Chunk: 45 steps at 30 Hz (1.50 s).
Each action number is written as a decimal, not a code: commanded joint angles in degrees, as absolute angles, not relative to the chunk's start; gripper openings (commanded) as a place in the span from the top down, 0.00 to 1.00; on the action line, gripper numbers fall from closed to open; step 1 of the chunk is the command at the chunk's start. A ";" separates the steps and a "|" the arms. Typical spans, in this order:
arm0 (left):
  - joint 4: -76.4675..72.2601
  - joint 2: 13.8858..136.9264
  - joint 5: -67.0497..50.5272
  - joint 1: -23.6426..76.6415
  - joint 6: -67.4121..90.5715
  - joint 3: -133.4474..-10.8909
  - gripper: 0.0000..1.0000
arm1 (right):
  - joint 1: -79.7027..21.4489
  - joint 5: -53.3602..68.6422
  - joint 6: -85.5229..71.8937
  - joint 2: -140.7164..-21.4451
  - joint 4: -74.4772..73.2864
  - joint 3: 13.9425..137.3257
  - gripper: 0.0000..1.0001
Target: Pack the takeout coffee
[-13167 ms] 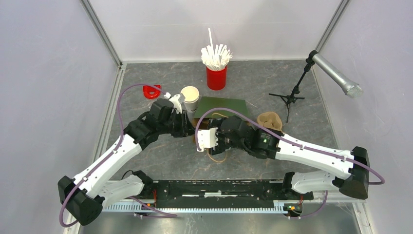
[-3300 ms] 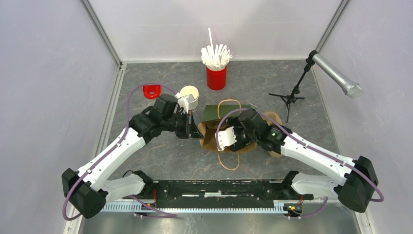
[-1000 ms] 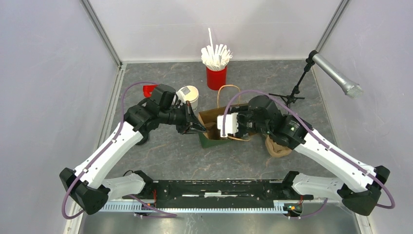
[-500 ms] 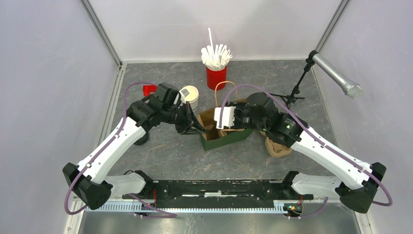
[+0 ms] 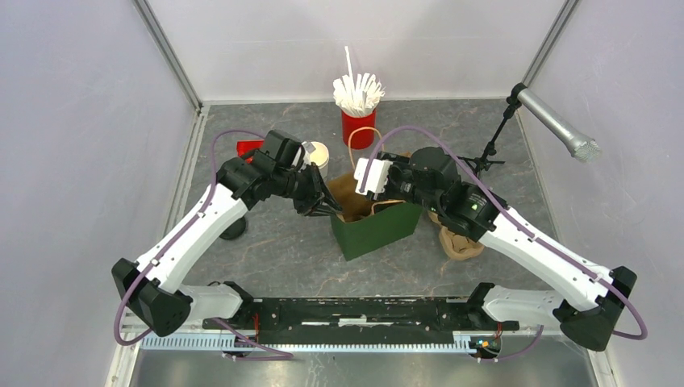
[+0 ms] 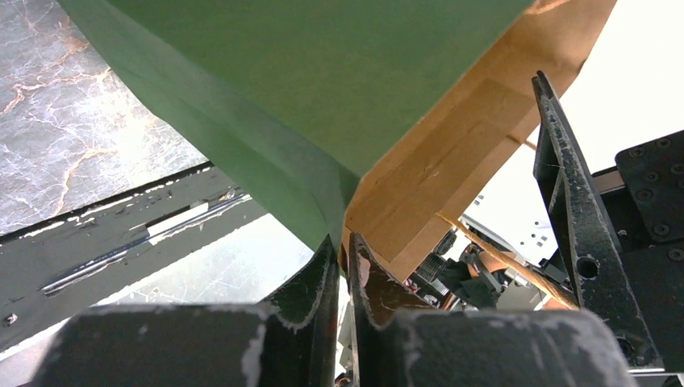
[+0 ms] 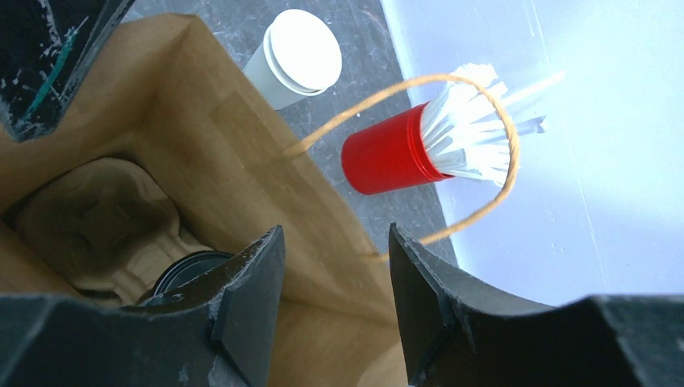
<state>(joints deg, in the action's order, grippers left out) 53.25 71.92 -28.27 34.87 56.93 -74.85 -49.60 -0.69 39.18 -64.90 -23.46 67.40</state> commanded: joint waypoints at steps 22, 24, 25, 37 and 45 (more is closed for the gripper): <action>57.89 72.40 -23.96 31.86 54.63 -85.52 0.48 | -49.00 -0.64 21.48 -58.23 -5.37 66.95 0.37; 58.63 72.34 -23.57 31.59 53.95 -86.50 0.47 | -49.00 -0.16 18.75 -57.50 -1.49 64.98 0.35; 58.80 72.30 -23.47 31.49 53.63 -86.87 0.46 | -49.01 -0.16 17.18 -57.55 -0.48 64.68 0.35; 62.76 71.92 -17.63 30.85 46.36 -94.64 0.00 | -46.78 -20.33 10.55 -73.79 0.17 83.62 0.29; 66.73 70.47 -12.14 30.77 41.68 -96.41 0.00 | -38.97 -13.62 10.88 -86.50 -1.33 94.15 0.27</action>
<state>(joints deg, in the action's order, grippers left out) 64.01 72.29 -16.12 31.18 46.81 -94.39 -42.17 -15.75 10.13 -81.60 -0.99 89.03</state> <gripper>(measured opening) 0.994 0.728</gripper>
